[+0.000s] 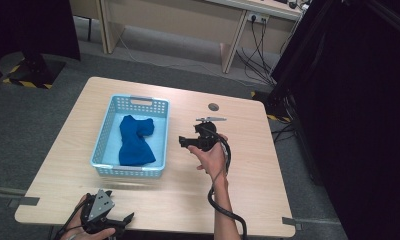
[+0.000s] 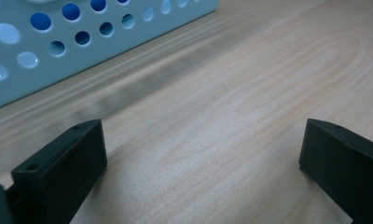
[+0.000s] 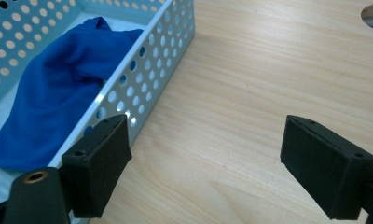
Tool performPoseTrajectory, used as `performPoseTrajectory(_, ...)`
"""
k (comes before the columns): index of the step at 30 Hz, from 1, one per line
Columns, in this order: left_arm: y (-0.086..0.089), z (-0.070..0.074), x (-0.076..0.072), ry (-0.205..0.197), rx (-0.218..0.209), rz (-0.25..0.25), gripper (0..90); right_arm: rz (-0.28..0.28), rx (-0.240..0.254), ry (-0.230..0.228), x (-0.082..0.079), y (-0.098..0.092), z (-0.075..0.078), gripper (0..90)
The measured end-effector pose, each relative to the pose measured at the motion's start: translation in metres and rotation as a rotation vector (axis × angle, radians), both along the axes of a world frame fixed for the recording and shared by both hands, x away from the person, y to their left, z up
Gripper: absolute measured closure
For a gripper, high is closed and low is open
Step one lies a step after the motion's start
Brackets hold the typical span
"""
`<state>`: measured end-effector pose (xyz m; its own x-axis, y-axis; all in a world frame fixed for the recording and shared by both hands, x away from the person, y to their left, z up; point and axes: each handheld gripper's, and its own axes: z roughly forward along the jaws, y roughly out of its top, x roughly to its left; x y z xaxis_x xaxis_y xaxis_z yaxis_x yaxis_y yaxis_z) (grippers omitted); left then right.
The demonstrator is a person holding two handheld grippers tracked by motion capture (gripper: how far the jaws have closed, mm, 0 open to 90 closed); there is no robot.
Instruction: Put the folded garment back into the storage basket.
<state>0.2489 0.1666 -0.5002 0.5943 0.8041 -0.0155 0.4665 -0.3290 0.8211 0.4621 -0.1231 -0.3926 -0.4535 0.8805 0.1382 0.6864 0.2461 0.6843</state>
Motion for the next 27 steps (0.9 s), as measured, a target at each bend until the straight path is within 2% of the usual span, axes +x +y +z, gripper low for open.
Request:
performPoseTrajectory(8, 0.0, 0.0, 0.0, -0.001, 0.001, 0.0, 0.0, -0.008, -0.004, 0.008, -0.002, -0.008, -0.006, 16.4)
performPoseTrajectory(27, 0.0, 0.0, 0.0, 0.0, 0.0, 0.0, 0.0, -0.025, -0.015, 0.039, -0.008, -0.028, -0.032, 16.4)
